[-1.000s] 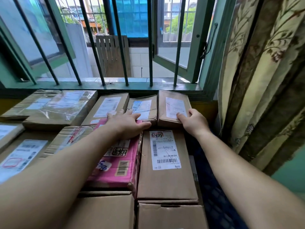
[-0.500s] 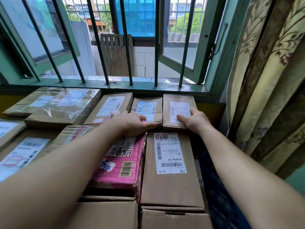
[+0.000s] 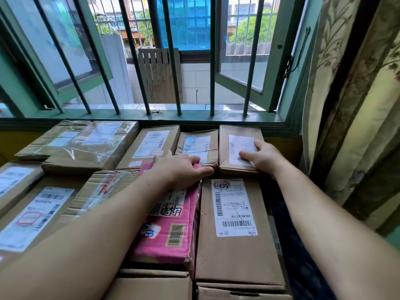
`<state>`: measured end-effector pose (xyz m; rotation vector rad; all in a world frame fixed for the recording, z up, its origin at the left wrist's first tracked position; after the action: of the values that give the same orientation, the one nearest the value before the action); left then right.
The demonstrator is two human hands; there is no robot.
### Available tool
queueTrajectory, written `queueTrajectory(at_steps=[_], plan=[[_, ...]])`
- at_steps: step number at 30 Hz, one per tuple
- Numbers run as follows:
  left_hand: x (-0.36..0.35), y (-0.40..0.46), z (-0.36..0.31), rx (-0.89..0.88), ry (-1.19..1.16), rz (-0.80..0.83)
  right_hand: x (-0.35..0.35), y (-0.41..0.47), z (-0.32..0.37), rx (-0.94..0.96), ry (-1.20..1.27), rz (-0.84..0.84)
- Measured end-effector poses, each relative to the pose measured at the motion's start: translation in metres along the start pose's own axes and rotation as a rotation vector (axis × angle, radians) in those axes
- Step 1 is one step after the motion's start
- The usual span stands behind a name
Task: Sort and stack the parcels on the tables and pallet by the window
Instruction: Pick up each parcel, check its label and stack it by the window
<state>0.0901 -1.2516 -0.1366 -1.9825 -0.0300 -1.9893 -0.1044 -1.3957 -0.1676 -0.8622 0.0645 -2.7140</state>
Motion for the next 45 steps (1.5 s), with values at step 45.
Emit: queueTrajectory(at_steps=[45], plan=[[-0.016, -0.14, -0.005, -0.128, -0.137, -0.005, 0.0, -0.218, -0.028, -0.088, 0.138, -0.172]])
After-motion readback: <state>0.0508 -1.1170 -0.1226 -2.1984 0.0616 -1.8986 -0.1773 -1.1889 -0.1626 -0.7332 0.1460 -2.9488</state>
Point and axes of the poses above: each hand's wrist, its own y-axis towards the middle knuckle, its own x-axis out of the back of the hand, z = x × y, the point moved 10 cm from there along y, towards the middle knuckle, and after that the axes turned 2 degrees about y, right-handed, at the moved point
